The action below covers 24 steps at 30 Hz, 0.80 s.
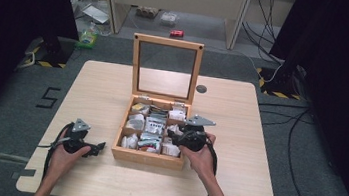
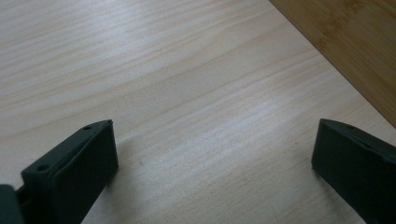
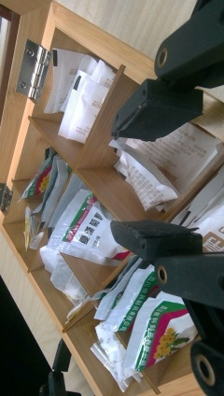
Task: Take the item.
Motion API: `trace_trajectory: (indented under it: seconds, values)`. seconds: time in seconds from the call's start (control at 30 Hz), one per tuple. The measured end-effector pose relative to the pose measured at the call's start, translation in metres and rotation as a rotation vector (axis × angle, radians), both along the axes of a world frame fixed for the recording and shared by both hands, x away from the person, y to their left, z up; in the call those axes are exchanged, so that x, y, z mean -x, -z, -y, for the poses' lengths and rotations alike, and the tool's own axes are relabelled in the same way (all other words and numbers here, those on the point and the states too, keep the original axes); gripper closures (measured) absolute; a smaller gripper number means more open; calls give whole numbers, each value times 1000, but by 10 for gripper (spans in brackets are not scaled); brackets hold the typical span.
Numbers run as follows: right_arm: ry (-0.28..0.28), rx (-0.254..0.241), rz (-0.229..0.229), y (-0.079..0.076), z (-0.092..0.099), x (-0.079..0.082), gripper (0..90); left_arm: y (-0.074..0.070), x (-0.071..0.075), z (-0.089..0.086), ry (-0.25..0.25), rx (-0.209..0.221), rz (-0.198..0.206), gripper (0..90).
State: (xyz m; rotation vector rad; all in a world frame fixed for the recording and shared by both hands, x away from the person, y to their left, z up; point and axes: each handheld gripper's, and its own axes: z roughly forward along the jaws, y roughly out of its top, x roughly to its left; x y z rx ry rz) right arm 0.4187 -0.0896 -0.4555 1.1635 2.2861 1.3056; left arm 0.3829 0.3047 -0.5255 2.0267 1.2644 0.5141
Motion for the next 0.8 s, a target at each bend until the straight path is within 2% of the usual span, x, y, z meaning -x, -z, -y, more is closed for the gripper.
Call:
trace_trajectory:
  seconds: [0.33, 0.63, 0.8]
  values:
    - [9, 0, 0, 0, -1, -5, 494, 0, 0, 0, 0, 0, 0, 0]
    - [23, -15, -36, 3, 1, -13, 569, 0, 1, 0, -5, -1, 0, 0]
    - [23, 6, -44, 2, -3, -18, 621, 0, 1, 0, -5, -1, -1, 0]
